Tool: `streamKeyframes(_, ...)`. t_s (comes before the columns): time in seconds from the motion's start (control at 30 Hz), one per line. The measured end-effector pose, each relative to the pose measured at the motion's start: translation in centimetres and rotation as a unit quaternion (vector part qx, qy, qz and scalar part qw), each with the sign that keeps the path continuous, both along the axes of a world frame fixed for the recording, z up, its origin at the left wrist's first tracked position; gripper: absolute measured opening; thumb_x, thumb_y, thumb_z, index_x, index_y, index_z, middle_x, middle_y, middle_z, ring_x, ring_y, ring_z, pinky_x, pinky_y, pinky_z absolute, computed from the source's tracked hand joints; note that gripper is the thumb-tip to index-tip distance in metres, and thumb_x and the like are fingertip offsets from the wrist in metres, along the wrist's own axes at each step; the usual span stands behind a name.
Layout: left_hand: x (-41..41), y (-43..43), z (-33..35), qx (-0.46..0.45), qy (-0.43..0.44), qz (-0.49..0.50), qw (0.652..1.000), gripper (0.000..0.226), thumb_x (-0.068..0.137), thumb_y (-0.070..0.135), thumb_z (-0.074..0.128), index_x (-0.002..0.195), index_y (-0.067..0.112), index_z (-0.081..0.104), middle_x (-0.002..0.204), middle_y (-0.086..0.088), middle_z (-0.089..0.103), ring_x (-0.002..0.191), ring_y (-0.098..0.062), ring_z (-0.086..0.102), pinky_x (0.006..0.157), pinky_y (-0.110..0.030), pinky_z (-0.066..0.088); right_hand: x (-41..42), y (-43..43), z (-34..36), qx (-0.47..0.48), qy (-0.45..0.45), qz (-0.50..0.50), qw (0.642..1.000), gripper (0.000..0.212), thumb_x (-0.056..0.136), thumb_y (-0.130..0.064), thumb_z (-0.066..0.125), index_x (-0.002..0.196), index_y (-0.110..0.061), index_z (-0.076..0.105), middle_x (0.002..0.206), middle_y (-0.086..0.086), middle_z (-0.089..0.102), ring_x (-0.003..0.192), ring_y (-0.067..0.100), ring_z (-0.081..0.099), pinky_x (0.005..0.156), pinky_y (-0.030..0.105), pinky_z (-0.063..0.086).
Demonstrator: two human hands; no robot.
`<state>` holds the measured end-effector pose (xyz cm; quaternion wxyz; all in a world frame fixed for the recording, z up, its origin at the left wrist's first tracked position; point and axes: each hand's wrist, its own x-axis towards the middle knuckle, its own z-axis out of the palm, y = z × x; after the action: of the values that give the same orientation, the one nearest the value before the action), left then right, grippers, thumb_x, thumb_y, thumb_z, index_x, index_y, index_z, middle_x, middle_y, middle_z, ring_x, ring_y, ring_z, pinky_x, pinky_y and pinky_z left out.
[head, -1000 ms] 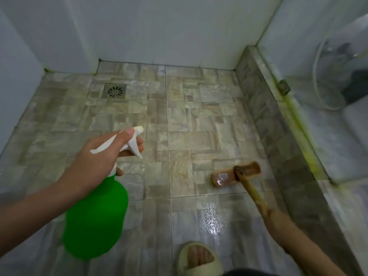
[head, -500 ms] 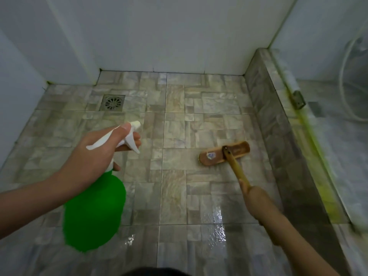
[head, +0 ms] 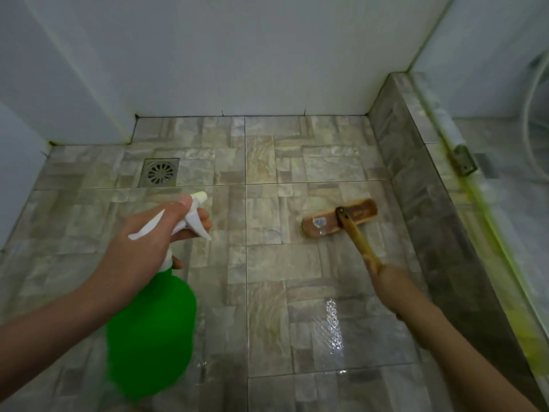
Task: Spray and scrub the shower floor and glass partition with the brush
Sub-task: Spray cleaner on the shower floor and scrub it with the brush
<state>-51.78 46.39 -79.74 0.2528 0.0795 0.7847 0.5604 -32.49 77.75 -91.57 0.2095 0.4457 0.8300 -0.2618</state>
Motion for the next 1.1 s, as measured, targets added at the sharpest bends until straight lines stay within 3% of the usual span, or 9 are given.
streamKeyframes(0.1,-1.3,1.7,-0.6,-0.006,-0.004,-0.003,1.000,0.042,0.098,0.046,0.050,0.070,0.040,0.080,0.093,0.015,0.078,0.089,-0.001,0.074,0.057,-0.032,0.050,-7.8,2.9,-0.3,0.028,0.038,0.022,0.999,0.065,0.102,-0.047,0.016,0.108,0.000,0.060,0.089,0.018,0.060,0.082,0.032,0.058,0.068,0.032,0.041)
streamKeyframes(0.23,-2.4,2.7,-1.9,0.002,-0.010,0.009,1.000,0.035,0.097,0.046,0.052,0.079,0.033,0.080,0.090,0.013,0.079,0.088,-0.003,0.074,0.056,-0.030,0.049,-17.4,7.4,0.7,0.023,0.085,-0.037,0.995,0.059,0.099,-0.054,0.022,0.098,-0.004,0.054,0.073,0.014,0.052,0.059,0.026,0.050,0.053,0.030,0.041)
streamKeyframes(0.37,-3.7,2.7,-1.8,0.021,-0.004,-0.001,1.000,0.037,0.098,0.045,0.051,0.077,0.040,0.080,0.093,0.016,0.078,0.089,0.000,0.073,0.056,-0.031,0.050,-12.5,6.1,0.2,0.002,0.056,-0.048,0.997,0.062,0.100,-0.050,0.026,0.116,0.004,0.053,0.083,0.017,0.052,0.063,0.027,0.048,0.062,0.035,0.043)
streamKeyframes(0.43,-4.3,2.8,-1.7,0.021,-0.010,0.003,1.000,0.039,0.098,0.045,0.050,0.073,0.039,0.080,0.093,0.017,0.078,0.090,0.001,0.073,0.057,-0.031,0.050,-10.3,4.5,0.0,-0.009,0.042,-0.068,0.997,0.064,0.100,-0.049,0.026,0.117,0.007,0.053,0.087,0.020,0.051,0.070,0.029,0.049,0.060,0.033,0.042)
streamKeyframes(0.57,-5.5,3.1,-2.2,0.030,0.003,0.010,1.000,0.042,0.100,0.043,0.050,0.069,0.041,0.079,0.093,0.017,0.078,0.089,0.000,0.073,0.057,-0.030,0.051,-17.3,6.5,-0.7,0.043,0.044,-0.030,0.998,0.066,0.099,-0.055,0.019,0.096,0.000,0.057,0.086,0.021,0.062,0.069,0.033,0.057,0.058,0.034,0.044)
streamKeyframes(0.7,-5.8,3.4,-3.1,0.049,0.015,0.029,0.998,0.037,0.101,0.042,0.051,0.075,0.040,0.078,0.092,0.015,0.078,0.090,-0.003,0.074,0.058,-0.031,0.051,-23.3,8.5,-0.1,0.022,0.051,-0.052,0.997,0.045,0.103,-0.035,0.027,0.110,0.002,0.053,0.073,0.016,0.052,0.057,0.029,0.051,0.045,0.033,0.040)
streamKeyframes(0.83,-6.1,3.6,-3.0,0.063,-0.003,0.037,0.997,0.034,0.100,0.043,0.051,0.079,0.042,0.077,0.093,0.016,0.078,0.092,-0.002,0.073,0.058,-0.032,0.053,-17.5,4.9,-0.2,0.025,0.027,-0.041,0.998,0.064,0.098,-0.058,0.022,0.084,-0.003,0.053,0.075,0.016,0.059,0.052,0.027,0.053,0.043,0.026,0.040)
streamKeyframes(0.93,-6.4,3.4,-2.9,0.063,-0.007,0.042,0.997,0.034,0.099,0.043,0.051,0.078,0.042,0.078,0.090,0.016,0.078,0.089,-0.002,0.074,0.055,-0.031,0.053,-17.4,2.6,0.1,0.013,0.032,-0.033,0.999,0.060,0.097,-0.059,0.023,0.074,-0.009,0.047,0.067,0.012,0.054,0.050,0.025,0.051,0.043,0.026,0.040)
streamKeyframes(1.1,-6.4,2.5,-3.2,0.064,0.015,0.037,0.997,0.038,0.099,0.046,0.051,0.073,0.048,0.078,0.094,0.014,0.078,0.092,-0.003,0.074,0.054,-0.029,0.050,-27.8,4.0,0.2,0.006,0.090,-0.038,0.995,0.059,0.099,-0.055,0.024,0.097,-0.004,0.053,0.071,0.012,0.052,0.055,0.024,0.049,0.046,0.029,0.038)
